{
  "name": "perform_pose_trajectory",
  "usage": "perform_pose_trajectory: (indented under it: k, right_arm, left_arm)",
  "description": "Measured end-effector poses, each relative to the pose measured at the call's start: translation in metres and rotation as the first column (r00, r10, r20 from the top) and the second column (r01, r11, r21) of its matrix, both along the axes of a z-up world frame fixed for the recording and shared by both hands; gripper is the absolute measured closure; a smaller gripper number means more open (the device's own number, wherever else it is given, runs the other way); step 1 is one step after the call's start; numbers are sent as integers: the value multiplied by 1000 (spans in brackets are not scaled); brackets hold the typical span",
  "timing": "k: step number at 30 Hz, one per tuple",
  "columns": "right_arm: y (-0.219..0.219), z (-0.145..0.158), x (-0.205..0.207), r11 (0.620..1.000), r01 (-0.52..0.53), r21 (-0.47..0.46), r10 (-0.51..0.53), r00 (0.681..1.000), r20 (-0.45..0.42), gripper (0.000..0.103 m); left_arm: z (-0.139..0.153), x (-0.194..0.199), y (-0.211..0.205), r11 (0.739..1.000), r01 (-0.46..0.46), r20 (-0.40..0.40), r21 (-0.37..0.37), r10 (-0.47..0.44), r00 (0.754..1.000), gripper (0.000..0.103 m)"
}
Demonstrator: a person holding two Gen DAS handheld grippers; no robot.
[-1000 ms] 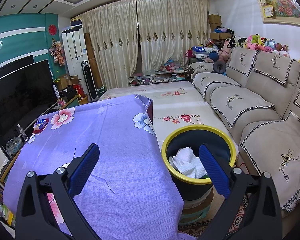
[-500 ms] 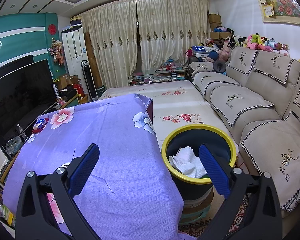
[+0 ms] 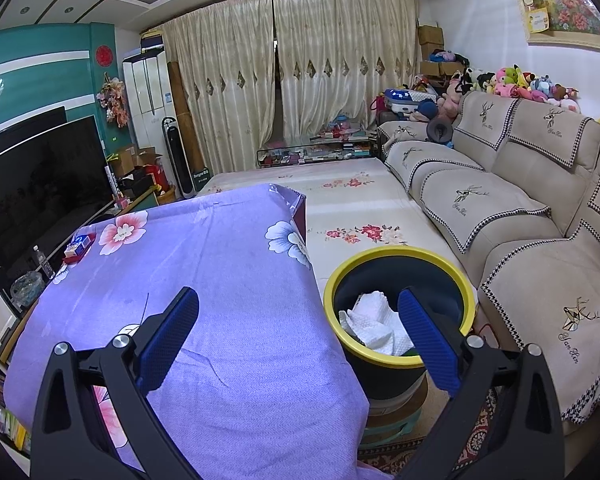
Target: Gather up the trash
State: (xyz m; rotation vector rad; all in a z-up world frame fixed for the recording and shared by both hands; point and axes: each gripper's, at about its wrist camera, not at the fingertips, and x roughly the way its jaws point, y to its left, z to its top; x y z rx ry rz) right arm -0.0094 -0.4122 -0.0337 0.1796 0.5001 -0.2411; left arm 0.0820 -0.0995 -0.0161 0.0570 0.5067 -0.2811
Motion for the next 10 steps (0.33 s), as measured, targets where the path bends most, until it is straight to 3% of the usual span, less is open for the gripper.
perform_pose_trajectory:
  k: [5,10]
  right_arm:
    - [3,-1,23,1000,-25,-7,25,1000,-5,7]
    - [19,-16,100,993,-120,-3,120,992,-33,7]
  left_arm:
    - [-16,46,0,1000,-15,-70,21,16,997,5]
    - [-49,126,7,994,-73,-125,84,83,989,5]
